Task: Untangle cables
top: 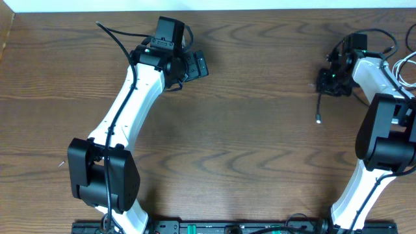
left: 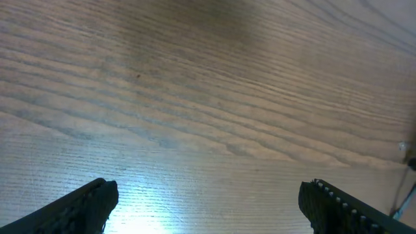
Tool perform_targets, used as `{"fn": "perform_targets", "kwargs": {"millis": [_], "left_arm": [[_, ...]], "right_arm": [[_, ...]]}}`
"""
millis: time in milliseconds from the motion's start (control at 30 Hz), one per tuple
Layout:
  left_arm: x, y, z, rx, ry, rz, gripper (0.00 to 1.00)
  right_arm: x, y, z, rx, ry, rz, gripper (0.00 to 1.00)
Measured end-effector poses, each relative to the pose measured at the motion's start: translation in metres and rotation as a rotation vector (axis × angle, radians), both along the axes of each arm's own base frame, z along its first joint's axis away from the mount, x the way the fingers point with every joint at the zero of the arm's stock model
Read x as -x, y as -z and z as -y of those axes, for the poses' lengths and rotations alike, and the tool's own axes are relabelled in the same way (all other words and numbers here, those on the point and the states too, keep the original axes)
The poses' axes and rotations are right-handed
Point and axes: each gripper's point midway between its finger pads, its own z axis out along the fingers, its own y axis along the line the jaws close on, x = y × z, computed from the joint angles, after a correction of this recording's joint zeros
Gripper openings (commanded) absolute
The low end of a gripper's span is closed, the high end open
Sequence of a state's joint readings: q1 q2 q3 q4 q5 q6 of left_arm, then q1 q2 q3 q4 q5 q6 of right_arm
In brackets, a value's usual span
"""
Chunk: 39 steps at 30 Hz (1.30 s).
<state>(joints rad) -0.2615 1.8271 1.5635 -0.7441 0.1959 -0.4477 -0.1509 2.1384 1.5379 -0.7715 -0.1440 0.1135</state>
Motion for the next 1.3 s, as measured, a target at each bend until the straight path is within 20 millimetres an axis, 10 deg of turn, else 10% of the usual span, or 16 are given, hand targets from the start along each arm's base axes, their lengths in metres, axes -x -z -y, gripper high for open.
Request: {"fn": "perform_targets", "kwargs": {"millis": [167,400,600,967,1133,1300], "left_arm": [[0.0,0.0,0.0,0.0,0.0,0.0,0.95],[0.0,0.0,0.0,0.0,0.0,0.0,0.95],[0.0,0.0,0.0,0.0,0.0,0.0,0.95],[0.0,0.0,0.0,0.0,0.0,0.0,0.95],[0.0,0.0,0.0,0.0,0.0,0.0,0.95],[0.0,0.0,0.0,0.0,0.0,0.0,0.95]], "right_arm": [[0.0,-0.006,0.03,0.006,0.117,-0.004,0.01],[0.002,-0.07,0.163,0.031,0.46,0.103,0.01],[0.041,-0.121,0.277,0.096,0.78,0.242,0.01],[0.128,-0.083,0.383,0.245,1.163,0.169,0.01],[0.136,-0.029,0.382,0.209,1.184,0.068,0.79],[0.132,-0.018,0.375,0.197,1.166,0.044,0.99]]}}
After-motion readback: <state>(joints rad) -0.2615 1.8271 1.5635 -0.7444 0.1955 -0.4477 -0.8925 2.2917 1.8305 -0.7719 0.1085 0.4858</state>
